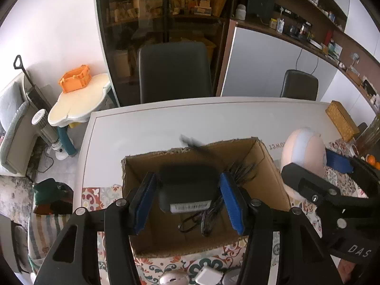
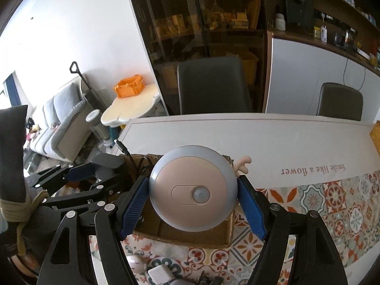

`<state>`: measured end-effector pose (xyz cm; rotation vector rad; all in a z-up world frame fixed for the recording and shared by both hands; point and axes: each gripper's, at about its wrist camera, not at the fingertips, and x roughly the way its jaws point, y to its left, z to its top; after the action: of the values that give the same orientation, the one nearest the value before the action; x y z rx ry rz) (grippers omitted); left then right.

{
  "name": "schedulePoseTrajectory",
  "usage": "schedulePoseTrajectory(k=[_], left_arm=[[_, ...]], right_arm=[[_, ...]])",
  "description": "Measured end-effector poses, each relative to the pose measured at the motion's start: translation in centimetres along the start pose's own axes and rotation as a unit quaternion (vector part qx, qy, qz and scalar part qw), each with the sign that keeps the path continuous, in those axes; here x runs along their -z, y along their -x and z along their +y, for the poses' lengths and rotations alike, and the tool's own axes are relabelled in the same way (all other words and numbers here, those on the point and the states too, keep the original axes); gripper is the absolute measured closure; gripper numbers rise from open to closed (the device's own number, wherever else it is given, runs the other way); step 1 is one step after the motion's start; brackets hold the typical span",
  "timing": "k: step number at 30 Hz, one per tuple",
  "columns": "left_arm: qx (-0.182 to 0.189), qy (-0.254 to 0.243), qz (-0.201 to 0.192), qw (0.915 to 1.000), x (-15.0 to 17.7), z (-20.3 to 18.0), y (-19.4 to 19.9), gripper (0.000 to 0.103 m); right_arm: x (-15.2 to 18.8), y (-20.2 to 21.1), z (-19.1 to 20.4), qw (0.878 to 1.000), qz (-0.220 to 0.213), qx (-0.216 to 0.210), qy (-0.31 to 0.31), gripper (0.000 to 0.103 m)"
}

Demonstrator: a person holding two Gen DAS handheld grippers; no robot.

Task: Organize rigid objects
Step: 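Open both tools to drop the adapter and night light into the box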

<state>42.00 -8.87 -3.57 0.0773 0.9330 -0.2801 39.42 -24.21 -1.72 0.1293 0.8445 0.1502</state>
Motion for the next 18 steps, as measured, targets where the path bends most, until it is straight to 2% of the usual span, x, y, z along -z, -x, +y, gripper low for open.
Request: schedulePoseTrajectory(k=[4, 7, 9, 10, 18], left_arm=[[-0.019, -0.002, -0.008, 0.9998, -0.2, 0.2, 0.1, 0.038], [-0.05, 0.001, -0.011, 0.9987, 0.0, 0.7, 0.3, 0.031], [-0.074, 0.006, -0.018, 0.9971, 0.2, 1.2, 0.8, 0.017], [-0.081, 0.009, -0.02, 0.9965, 0.4, 1.5, 1.0, 0.015], [-0.111, 0.037, -0.032, 0.9926, 1.3, 4.1, 2.7, 0.013]], right_arm=[[-0.1, -0.5, -0.2, 1.0, 0.006, 0.0, -0.005, 0.029], [-0.1, -0.6, -0.1, 1.0, 0.007, -0.001, -0.005, 0.029], [-0.3, -0.7, -0.1, 1.0, 0.007, -0.001, -0.003, 0.029], [-0.3, -0.7, 0.1, 1.0, 0.007, -0.002, -0.002, 0.029], [-1.3, -2.0, 1.8, 1.0, 0.02, -0.01, 0.014, 0.029]])
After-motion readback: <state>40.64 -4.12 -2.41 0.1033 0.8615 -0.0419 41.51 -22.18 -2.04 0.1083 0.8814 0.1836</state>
